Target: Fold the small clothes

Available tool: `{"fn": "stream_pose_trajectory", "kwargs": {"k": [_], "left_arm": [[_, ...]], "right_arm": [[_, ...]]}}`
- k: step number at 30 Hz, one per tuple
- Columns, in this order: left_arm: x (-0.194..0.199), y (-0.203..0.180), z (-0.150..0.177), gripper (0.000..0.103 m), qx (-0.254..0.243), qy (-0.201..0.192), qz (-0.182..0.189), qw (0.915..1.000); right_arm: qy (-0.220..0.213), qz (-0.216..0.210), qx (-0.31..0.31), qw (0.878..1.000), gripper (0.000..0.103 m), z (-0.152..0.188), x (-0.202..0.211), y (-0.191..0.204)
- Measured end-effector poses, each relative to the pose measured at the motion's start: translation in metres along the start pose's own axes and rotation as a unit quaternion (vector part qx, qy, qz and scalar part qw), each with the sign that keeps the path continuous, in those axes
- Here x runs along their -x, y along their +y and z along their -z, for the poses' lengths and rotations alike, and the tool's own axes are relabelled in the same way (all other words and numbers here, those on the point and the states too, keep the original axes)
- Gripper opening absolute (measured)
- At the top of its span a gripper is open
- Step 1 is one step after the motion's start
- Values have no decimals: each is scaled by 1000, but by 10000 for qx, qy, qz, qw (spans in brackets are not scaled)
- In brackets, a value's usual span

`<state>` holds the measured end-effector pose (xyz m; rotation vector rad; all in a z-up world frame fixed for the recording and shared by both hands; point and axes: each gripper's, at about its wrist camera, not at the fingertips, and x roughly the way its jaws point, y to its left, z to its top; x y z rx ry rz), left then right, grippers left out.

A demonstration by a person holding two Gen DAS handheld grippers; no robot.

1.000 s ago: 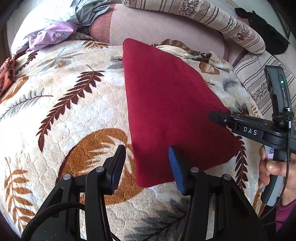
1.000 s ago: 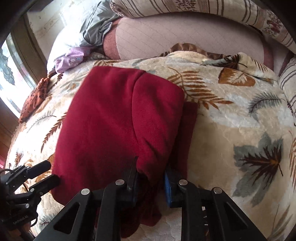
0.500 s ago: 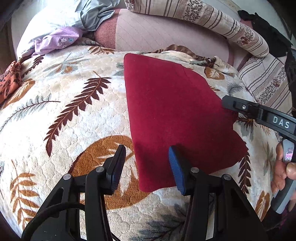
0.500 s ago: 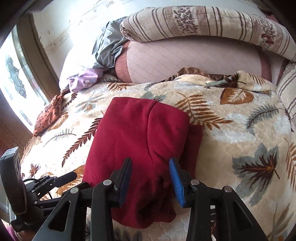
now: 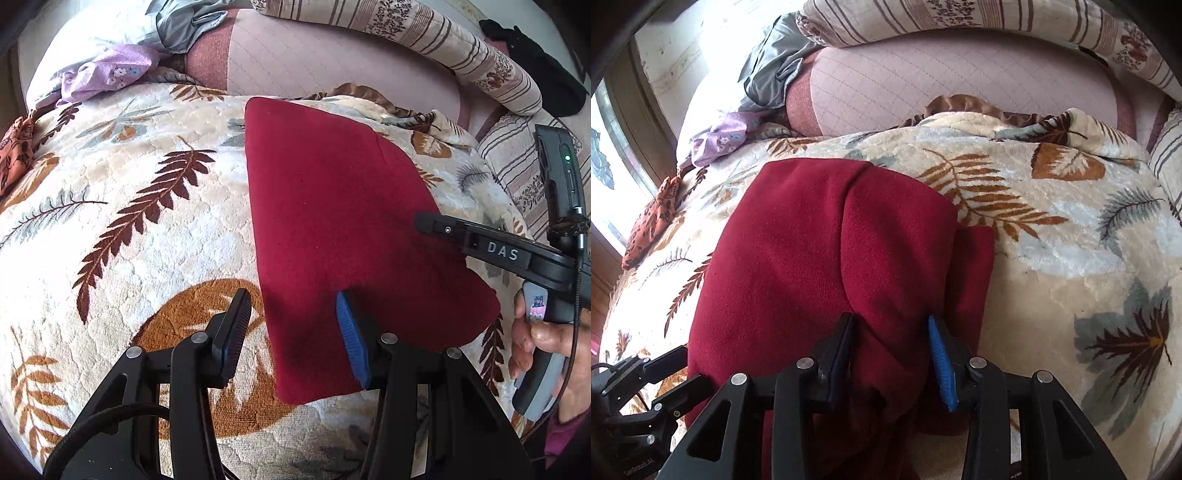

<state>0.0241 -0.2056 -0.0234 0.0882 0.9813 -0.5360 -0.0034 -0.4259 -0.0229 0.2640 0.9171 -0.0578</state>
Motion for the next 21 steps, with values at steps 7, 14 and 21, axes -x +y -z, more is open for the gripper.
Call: {"fn": "stream_pose_trajectory", "kwargs": {"k": [7,14,21], "left_arm": [[2,2,-3,48,70,-18,16,10000],[1,12,-9,48,259,37,169,9995],[-9,21,-17,48,593,193,645,9960]], "right_arm": [[-340,-219,-214,9990,45,-6,28,2],[-421,5,-231,9988,45,-30,10,6],[-40,349,-83,9994,54,-42,-43,0]]}}
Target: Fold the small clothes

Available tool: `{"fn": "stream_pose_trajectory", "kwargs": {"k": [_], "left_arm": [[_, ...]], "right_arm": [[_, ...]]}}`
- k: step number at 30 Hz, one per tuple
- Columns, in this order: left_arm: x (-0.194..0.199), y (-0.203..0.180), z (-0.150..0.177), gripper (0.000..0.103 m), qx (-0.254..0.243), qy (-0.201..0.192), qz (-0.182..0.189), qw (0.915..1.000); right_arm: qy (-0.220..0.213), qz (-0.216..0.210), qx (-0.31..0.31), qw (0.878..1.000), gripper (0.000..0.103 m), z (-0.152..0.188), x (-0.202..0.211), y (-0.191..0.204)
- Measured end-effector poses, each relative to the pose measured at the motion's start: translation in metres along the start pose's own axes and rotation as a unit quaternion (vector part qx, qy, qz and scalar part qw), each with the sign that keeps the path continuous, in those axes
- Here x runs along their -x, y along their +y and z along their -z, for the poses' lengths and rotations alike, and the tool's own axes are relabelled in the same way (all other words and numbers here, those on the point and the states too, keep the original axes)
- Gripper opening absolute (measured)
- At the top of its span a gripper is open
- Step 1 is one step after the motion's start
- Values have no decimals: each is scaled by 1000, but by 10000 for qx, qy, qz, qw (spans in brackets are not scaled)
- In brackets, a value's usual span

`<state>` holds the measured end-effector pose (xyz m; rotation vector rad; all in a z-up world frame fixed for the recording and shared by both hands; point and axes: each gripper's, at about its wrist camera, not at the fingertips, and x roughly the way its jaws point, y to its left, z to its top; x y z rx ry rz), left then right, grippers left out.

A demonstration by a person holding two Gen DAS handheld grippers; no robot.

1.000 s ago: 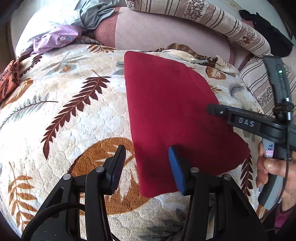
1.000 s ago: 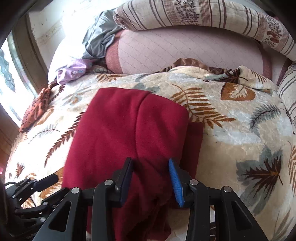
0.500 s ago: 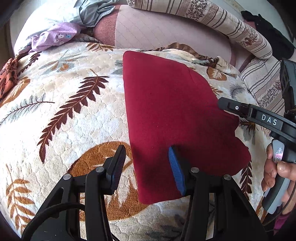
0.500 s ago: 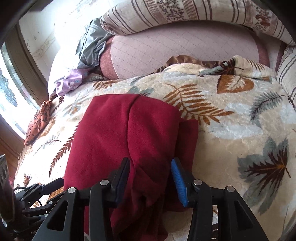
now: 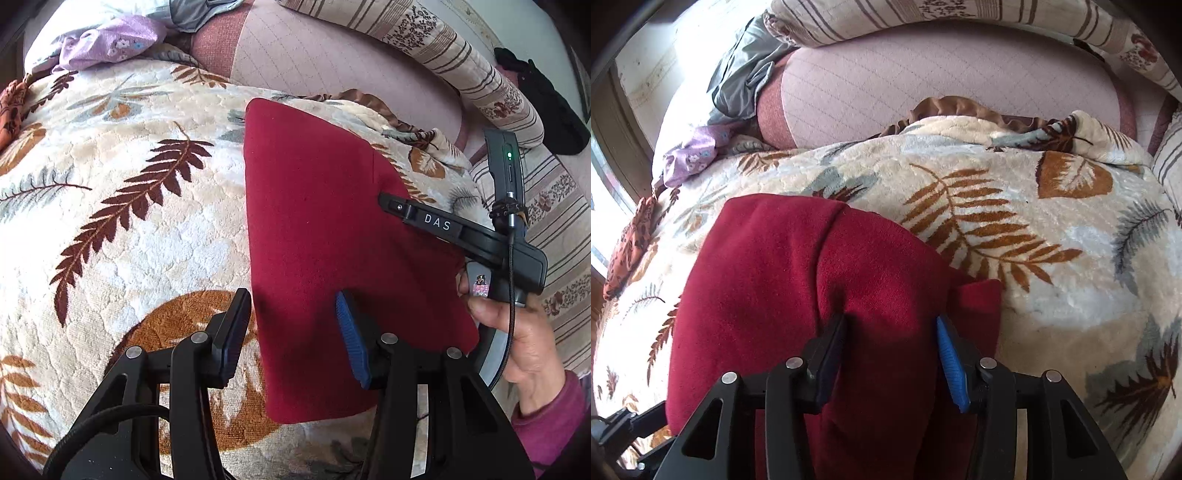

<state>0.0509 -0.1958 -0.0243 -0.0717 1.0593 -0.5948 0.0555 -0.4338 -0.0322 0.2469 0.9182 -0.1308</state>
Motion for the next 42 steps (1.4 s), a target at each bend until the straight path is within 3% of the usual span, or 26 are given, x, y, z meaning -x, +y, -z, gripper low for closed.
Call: {"fn": "stream_pose_trajectory", "kwargs": {"k": [3,5,7,10,15,16,20,24,27,31,37,42], "left_arm": [[0,4,-6,48,150,18,223,9996],[1,8,-9,57,234,-8,313,9992],[1,12,-13,61,339,-79,360,9987],[-5,18,-18,61,486,-47,529,9974],[-21,23,-25,63,690,79,852,9939],[-24,23,-26,68,704,93,902,9934],[-40,23,-28,69,716,265,1036,9917],[-49,25,-31,69,805,309,1234,9886],[-49,19,-33,64,620,274,1166,9909],[-39,18,-32,48,562,193,1315,9895],[2,18,-23,45,486,139,1458,9880],[59,37,9,45,425,110,1368,9896]], "right_arm": [[38,-232,-156,9996,57,-2,2,-12],[77,-460,-326,9984,59,-2,8,-23],[31,-683,-529,9963,62,3,19,-36],[51,-1024,-696,9923,71,13,29,-49],[331,-1690,-1176,9780,74,28,18,-68],[362,-1821,-1248,9747,74,29,15,-69],[395,-2188,-1303,9662,76,31,4,-64],[239,-2236,-1169,9674,78,31,-2,-53],[132,-2092,-888,9737,62,32,1,-40],[13,-1932,-702,9787,45,31,9,-31],[-47,-2205,-787,9722,38,30,39,-22],[77,-2624,-797,9616,38,45,79,0]]}}
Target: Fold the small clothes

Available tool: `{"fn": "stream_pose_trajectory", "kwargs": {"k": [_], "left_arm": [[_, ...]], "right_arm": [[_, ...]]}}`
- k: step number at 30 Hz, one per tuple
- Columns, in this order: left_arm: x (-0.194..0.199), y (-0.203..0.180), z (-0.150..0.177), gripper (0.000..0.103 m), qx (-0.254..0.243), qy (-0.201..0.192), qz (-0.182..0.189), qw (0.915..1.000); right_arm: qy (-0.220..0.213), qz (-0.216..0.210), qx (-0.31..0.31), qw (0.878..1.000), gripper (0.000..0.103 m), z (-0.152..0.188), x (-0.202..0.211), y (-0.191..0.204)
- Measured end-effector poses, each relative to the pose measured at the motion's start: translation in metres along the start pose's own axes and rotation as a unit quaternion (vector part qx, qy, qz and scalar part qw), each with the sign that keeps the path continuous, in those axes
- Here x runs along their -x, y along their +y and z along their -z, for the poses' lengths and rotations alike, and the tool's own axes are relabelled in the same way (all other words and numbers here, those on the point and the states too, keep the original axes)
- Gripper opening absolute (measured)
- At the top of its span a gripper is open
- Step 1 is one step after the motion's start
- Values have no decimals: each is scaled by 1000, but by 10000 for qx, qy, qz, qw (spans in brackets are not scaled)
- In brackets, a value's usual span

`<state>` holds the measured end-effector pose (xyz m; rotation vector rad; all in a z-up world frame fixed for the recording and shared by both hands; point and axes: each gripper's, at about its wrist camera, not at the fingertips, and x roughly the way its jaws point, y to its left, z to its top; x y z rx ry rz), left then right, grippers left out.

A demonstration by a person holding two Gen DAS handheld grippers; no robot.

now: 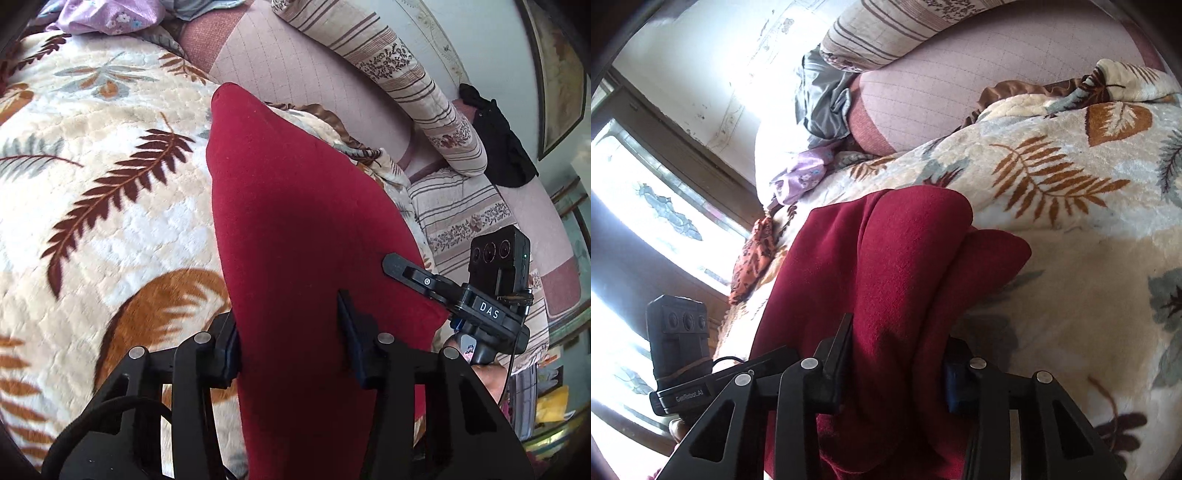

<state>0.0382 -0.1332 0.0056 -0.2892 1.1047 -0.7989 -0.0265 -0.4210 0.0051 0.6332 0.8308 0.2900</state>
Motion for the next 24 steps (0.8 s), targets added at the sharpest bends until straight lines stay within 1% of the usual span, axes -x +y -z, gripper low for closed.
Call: {"fn": "stream_pose_trajectory", "kwargs": {"k": [2,5,7,8,9,10,13,15,17,20,22,24], "left_arm": [[18,5,20,45,-47,37,-243,9997],[28,14,48,45,-55,136,-636,9979],[25,24,64,45,-15,234,-898,9957],[24,29,69,47,54,211,-916,9956],[26,32,73,48,108,139,-908,9957],[29,33,75,51,122,72,-940,9955],[42,31,76,52,133,-93,-1133,9934],[52,27,77,53,39,-290,-1383,9900],[60,23,79,55,-72,-493,-1665,9848],[63,21,84,55,-141,-570,-1869,9806],[66,18,89,55,-214,-602,-1989,9779],[68,10,95,55,-357,-711,-2131,9738]], "right_arm": [[154,-108,81,9998,38,16,3,16],[528,-11,208,9984,39,44,-9,37],[824,250,268,9959,43,63,-23,43],[983,437,262,9939,44,71,-30,44],[1038,688,317,9917,46,78,-33,46],[948,809,400,9914,50,81,-31,48],[680,1194,655,9883,51,88,-10,61],[502,1373,818,9859,51,89,7,71],[379,1376,1055,9841,51,94,21,82],[300,1458,1457,9781,46,104,25,102],[350,1498,1706,9733,40,114,18,111],[454,1561,1823,9697,36,122,8,115]]}}
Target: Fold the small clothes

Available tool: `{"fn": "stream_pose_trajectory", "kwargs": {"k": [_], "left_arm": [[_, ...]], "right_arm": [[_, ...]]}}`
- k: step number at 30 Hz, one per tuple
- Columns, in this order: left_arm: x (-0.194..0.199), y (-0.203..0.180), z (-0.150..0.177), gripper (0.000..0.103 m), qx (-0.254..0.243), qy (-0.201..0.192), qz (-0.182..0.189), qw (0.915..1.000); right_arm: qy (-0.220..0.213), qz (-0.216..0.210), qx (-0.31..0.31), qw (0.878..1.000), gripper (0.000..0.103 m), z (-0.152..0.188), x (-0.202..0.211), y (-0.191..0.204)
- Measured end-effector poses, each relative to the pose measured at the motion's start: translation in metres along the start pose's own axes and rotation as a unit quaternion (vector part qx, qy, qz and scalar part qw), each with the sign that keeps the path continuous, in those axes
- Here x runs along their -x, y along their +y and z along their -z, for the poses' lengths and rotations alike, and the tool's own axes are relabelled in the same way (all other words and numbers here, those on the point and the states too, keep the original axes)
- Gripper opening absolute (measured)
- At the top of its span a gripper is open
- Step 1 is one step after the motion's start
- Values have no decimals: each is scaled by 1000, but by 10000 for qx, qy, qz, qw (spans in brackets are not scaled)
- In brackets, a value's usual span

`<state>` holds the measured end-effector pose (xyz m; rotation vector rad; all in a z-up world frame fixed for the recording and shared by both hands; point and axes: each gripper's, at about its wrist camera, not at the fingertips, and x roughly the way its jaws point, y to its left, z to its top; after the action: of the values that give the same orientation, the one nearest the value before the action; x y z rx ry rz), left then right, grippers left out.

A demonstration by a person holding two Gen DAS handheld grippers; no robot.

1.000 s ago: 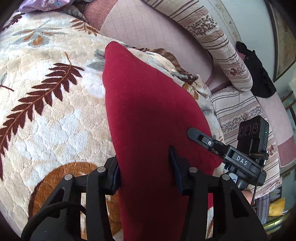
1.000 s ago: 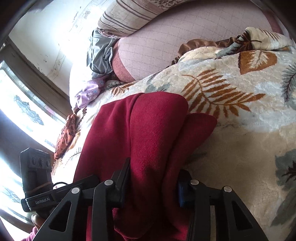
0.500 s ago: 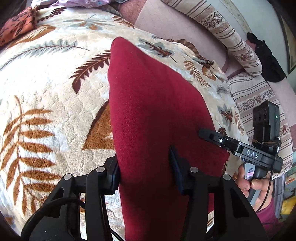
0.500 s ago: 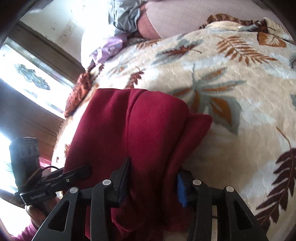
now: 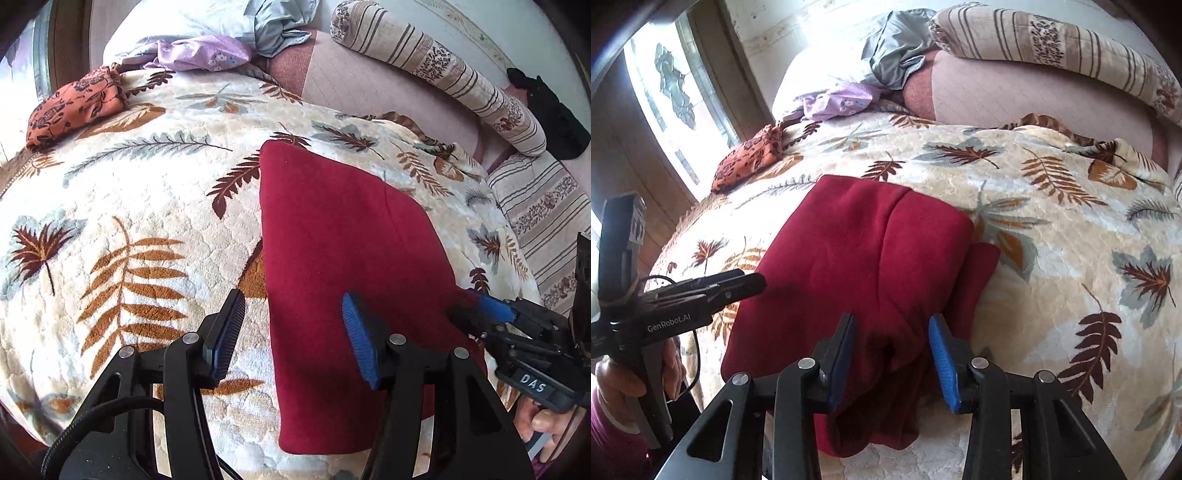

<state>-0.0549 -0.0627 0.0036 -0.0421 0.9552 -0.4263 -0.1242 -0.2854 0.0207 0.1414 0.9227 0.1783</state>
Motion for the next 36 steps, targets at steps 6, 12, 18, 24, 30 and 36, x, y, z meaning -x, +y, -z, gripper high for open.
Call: {"fn": "stream_pose_trajectory", "kwargs": {"k": [6,12,18,24,30,36], "left_arm": [[16,-15,13,55,-234,-310,-260,9989],[35,-22,16,55,-256,-610,-517,9965],[51,-29,16,55,-380,-788,-646,9941],[61,-29,18,55,-354,-901,-718,9927],[68,-27,18,55,-306,-987,-759,9917],[71,-28,18,55,-337,-1019,-774,9912]], "right_arm": [[261,459,115,9985,35,24,-28,6],[-8,438,-37,9990,35,23,-4,8],[-427,568,-154,9974,50,21,28,19],[-696,687,-200,9950,72,16,44,29],[-763,733,-213,9942,79,15,48,33],[-785,721,-280,9939,82,16,47,34]]}}
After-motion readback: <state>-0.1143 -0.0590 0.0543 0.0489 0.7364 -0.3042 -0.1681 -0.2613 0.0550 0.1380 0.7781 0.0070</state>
